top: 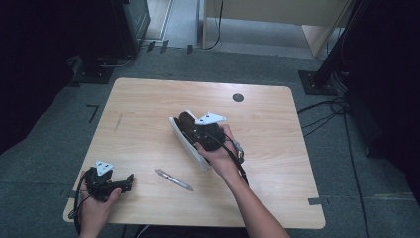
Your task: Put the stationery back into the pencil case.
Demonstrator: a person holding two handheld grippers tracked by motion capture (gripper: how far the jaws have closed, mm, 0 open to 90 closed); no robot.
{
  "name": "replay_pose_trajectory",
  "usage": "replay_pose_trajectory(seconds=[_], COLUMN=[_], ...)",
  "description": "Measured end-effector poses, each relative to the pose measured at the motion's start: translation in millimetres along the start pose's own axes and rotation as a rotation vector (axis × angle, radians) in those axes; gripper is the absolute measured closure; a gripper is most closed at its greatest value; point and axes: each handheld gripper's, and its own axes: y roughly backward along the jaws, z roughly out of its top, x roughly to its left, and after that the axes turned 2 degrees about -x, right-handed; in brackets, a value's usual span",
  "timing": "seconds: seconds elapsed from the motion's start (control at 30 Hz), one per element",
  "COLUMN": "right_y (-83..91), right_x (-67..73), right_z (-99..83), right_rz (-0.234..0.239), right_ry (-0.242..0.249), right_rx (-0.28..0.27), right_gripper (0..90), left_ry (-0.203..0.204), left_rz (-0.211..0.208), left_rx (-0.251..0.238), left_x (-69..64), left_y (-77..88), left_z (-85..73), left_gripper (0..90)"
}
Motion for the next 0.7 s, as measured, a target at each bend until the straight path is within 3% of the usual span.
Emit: replay_pose_trajectory(seconds=[0.3,0.7], right_y=[34.6,76.8], right_x=[9.2,30.9], right_z=[-1.5,-20.8], right_rz=[0.044,0.111], right_ry=[0.006,0.026], right_rx=[-0.078,-0.145], right_gripper=[79.5,79.5], left_ry=[0.000,-0.001], left_rz=[0.000,-0.001], left_rx=[-0.001,0.002], left_x=[0.0,0.0], left_y=[0.0,0.2], left_z=[0.0,0.1], left_gripper=[0.0,0.0])
